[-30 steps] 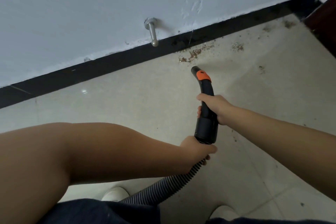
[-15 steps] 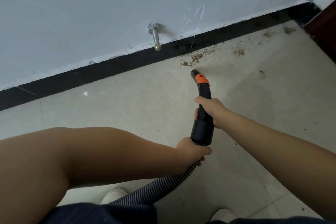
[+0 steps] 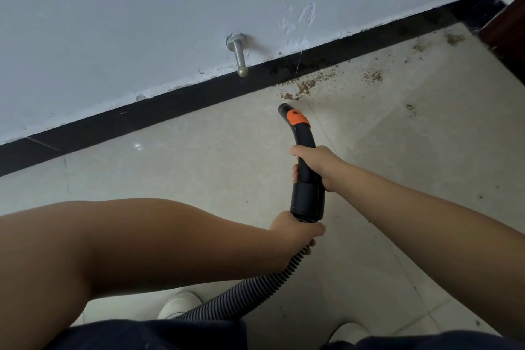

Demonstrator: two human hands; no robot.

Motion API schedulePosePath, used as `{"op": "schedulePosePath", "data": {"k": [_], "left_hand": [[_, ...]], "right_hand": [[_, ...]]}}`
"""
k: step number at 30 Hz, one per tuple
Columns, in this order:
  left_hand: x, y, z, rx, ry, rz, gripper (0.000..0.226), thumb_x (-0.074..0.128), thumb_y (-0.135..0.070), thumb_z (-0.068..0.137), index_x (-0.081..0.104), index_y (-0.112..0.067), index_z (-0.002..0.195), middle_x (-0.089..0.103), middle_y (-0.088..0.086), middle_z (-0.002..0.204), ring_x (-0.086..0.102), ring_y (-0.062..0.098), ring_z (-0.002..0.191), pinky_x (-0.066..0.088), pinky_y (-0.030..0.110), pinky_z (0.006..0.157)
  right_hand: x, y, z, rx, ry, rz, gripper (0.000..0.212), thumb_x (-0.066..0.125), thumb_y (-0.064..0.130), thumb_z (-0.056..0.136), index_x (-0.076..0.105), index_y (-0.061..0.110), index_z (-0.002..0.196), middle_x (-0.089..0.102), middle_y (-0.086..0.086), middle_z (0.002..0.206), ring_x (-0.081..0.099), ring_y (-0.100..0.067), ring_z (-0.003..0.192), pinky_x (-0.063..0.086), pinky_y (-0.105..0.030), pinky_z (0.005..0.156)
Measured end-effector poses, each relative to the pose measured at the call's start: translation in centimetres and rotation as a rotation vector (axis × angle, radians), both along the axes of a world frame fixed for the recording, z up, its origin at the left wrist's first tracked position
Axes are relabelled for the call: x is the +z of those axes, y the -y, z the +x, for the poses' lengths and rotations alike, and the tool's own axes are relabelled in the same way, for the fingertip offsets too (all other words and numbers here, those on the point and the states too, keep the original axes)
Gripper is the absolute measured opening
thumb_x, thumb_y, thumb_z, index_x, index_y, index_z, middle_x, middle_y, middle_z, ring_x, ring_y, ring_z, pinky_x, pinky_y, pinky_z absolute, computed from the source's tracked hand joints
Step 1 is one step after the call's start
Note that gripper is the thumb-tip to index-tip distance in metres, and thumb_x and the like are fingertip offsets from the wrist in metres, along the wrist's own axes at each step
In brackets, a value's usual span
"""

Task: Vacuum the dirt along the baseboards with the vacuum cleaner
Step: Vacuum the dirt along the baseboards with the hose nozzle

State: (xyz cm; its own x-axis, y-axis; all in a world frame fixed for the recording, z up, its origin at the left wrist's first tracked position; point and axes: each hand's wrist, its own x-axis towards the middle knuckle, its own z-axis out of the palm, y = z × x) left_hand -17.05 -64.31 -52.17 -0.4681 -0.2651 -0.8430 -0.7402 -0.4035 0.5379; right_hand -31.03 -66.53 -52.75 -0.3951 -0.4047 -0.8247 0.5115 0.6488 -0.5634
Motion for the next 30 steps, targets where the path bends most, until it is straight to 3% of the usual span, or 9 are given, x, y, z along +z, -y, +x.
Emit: {"op": "schedulePosePath", "data": {"k": [14, 23, 30], "left_hand": [[-0.3, 1.2, -4.1, -0.089, -0.04, 0.0, 0.024, 0.068, -0.018, 0.082, 0.056, -0.012, 0.102, 0.059, 0.002, 0.072, 0.053, 0.014, 0.055, 0.048, 0.022, 0.056], [-0.7, 2.9, -5.4, -0.053, -0.034, -0.053, 0.028, 0.068, -0.017, 0.082, 0.057, -0.01, 0.106, 0.059, 0.003, 0.072, 0.053, 0.015, 0.055, 0.046, 0.022, 0.053], [-1.1, 3.3, -6.2, -0.044, -0.03, -0.07, 0.029, 0.069, -0.019, 0.081, 0.057, -0.01, 0.106, 0.06, 0.003, 0.071, 0.053, 0.016, 0.056, 0.048, 0.027, 0.063]], "right_hand": [[-1.4, -1.2, -5.0, -0.19, -0.021, -0.011, 0.018, 0.063, 0.015, 0.086, 0.048, 0.007, 0.094, 0.056, -0.009, 0.06, 0.055, -0.02, 0.04, 0.053, -0.031, 0.052], [-1.6, 1.2, -6.4, -0.158, -0.01, -0.031, 0.017, 0.063, 0.016, 0.086, 0.048, 0.008, 0.088, 0.056, -0.009, 0.06, 0.055, -0.019, 0.039, 0.054, -0.029, 0.052], [-2.2, 1.7, -7.4, -0.167, -0.015, -0.048, 0.017, 0.063, 0.015, 0.086, 0.047, 0.008, 0.088, 0.055, -0.009, 0.06, 0.055, -0.019, 0.039, 0.053, -0.029, 0.05]]}}
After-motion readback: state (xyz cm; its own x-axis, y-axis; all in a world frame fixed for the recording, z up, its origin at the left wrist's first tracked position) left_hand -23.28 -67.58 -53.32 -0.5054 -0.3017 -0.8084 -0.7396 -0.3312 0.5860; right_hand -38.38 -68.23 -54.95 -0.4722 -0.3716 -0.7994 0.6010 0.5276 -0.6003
